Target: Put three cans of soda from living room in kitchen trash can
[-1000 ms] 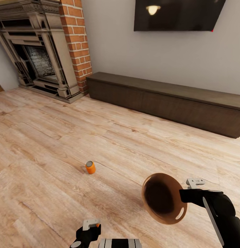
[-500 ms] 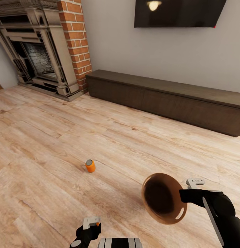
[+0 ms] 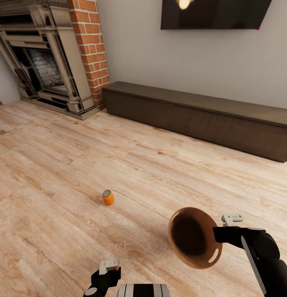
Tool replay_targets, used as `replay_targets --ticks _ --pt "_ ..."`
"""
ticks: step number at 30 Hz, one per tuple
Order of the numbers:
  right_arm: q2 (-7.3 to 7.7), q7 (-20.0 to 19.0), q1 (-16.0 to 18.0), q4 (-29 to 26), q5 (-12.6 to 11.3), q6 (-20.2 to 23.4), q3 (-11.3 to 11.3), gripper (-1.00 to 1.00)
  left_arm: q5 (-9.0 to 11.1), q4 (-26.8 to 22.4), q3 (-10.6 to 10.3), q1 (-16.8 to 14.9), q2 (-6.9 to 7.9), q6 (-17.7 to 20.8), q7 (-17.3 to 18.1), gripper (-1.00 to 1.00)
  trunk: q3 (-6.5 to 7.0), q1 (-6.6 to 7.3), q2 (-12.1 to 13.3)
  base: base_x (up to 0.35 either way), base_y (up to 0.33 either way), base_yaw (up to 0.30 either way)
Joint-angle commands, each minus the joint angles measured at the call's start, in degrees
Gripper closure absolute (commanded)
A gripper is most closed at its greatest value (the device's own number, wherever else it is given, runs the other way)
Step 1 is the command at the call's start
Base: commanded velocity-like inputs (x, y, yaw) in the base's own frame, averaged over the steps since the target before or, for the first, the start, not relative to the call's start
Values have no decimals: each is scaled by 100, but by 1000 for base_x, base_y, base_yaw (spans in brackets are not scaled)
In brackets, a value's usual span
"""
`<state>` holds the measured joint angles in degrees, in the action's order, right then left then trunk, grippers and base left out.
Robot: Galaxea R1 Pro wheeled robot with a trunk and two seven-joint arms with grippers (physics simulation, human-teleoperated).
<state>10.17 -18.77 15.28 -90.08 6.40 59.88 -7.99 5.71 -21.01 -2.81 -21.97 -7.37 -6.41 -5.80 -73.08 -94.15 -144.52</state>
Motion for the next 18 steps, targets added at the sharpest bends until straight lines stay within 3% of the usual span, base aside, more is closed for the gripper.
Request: replay_targets --ticks 1,13,14,18 --pt "-2 -39 2 -1 -104 12 0 100 0 0 0 0 0 0 0 -100 0 0 0 0 0 0" --pt "-5 -39 2 -1 -104 12 0 100 0 -5 0 0 4 0 0 -100 0 0 0 0 0 0" --pt "-5 -39 2 -1 -104 12 0 100 0 -6 0 0 6 0 0 100 0 0 0 0 0 0" --pt "-6 -39 2 -1 -104 12 0 100 0 -8 0 0 7 -3 1 100 0 0 0 0 0 0"
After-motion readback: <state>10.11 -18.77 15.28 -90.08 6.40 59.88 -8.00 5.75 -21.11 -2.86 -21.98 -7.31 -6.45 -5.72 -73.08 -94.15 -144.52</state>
